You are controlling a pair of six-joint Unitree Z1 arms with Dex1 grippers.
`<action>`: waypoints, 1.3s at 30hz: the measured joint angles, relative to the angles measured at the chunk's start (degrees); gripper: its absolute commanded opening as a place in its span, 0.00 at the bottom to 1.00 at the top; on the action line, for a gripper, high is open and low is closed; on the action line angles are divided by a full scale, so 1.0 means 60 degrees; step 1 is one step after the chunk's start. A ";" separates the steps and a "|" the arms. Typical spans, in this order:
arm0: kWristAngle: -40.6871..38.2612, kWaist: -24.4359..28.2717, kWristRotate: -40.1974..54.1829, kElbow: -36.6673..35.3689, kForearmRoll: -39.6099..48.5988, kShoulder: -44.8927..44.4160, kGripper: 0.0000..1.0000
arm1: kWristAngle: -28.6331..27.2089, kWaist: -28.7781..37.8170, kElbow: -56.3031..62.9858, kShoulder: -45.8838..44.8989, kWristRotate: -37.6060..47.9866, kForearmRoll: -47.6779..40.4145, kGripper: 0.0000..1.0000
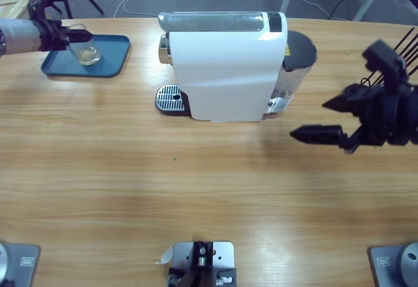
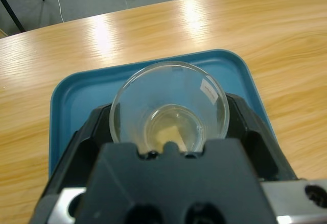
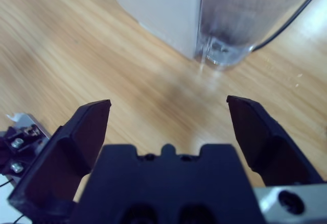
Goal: Pour coffee
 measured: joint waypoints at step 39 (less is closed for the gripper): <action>-0.2014 -0.3997 -0.1850 0.3937 0.5995 -1.0113 1.00 | -0.0944 0.0003 -0.0024 -0.1655 -0.0644 0.1844 1.00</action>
